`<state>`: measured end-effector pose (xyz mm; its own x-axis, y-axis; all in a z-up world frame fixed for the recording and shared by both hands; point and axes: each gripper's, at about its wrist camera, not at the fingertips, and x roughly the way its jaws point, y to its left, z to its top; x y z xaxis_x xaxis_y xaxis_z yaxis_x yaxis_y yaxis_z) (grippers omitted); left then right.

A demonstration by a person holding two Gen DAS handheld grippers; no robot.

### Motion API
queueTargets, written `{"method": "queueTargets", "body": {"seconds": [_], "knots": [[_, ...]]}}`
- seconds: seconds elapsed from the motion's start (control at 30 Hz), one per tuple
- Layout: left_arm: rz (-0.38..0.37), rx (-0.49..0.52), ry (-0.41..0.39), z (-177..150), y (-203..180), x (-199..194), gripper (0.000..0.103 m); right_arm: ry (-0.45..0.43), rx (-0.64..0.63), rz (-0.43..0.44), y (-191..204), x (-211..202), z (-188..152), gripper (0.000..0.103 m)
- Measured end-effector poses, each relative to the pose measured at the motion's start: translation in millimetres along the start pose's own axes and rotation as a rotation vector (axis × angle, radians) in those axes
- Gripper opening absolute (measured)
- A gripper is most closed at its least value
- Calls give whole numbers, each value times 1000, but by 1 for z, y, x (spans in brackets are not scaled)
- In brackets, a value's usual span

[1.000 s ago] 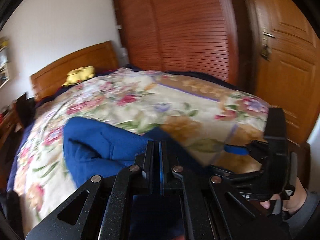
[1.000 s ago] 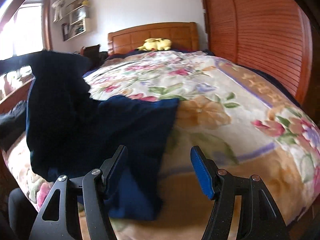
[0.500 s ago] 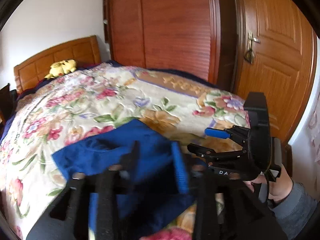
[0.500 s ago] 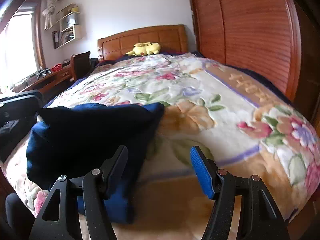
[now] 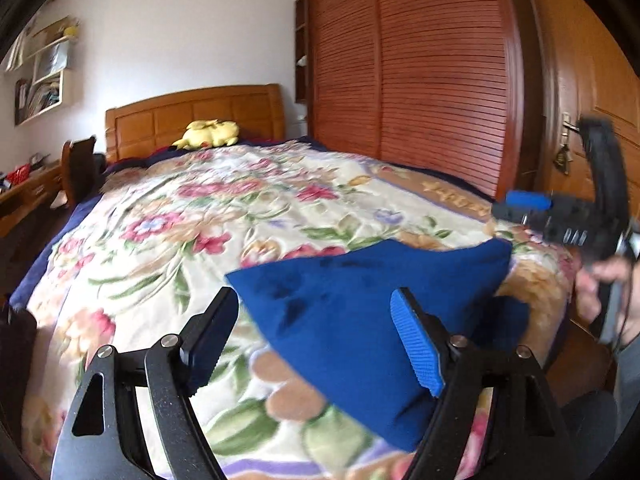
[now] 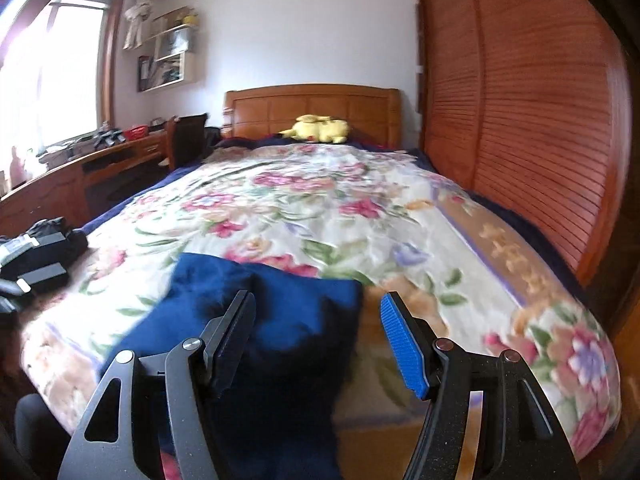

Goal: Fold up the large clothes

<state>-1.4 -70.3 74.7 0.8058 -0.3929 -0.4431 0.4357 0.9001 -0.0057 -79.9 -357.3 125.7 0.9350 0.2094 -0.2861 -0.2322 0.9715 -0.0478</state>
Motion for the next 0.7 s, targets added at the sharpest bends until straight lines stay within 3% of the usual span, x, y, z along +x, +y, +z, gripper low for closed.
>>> {"method": "queueTargets", "body": {"seconds": [0.13,0.33,0.43,0.5,0.57,0.7], "knots": [[24,-25,17,-23,16,12,79,95,-58,77,30,27,8,67],[12,-29,24,-47,25,16,79,298,-78,123,47,68,-15,67],[1,-13,22,-51,25,15,79,355,-79,146,49,71,-32,45],[-7,-3,15,-51,24,13,79,391,-105,135,50,74,-42,25],[-22,2,10,-53,25,11,79,418,-121,124,48,75,-52,23],[-25,-2,9,-54,26,10,79,407,-52,137,38,76,-42,24]]}}
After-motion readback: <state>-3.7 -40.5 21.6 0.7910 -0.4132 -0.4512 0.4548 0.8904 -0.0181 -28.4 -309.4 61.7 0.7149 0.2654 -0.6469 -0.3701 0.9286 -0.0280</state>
